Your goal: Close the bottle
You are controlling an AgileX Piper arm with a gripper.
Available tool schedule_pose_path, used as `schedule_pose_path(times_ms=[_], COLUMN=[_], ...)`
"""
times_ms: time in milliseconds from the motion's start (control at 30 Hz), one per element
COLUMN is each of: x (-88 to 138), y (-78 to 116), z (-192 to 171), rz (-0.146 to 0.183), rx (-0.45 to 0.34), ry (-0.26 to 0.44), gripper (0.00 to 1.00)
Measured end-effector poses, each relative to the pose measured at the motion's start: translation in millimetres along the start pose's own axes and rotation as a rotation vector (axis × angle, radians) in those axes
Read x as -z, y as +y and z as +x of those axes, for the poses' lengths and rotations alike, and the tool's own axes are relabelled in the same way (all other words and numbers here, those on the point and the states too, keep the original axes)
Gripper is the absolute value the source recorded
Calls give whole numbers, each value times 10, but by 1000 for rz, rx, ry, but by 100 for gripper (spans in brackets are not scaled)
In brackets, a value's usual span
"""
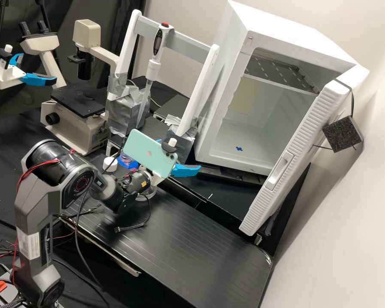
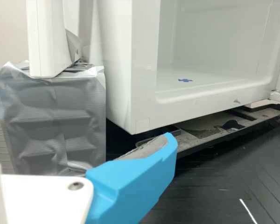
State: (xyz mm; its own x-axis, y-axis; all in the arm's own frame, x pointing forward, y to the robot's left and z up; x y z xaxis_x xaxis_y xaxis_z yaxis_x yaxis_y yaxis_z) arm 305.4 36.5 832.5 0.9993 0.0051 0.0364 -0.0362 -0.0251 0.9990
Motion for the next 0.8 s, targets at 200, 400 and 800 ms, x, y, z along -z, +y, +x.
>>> schedule_pose_path(times_ms=[200,400,800], x=[0,-7,284], y=[0,-6,-185], z=[0,-75,-833], rz=[0,0,16], rx=[0,2,-20], ry=[0,-2,240], gripper=[100,100,100])
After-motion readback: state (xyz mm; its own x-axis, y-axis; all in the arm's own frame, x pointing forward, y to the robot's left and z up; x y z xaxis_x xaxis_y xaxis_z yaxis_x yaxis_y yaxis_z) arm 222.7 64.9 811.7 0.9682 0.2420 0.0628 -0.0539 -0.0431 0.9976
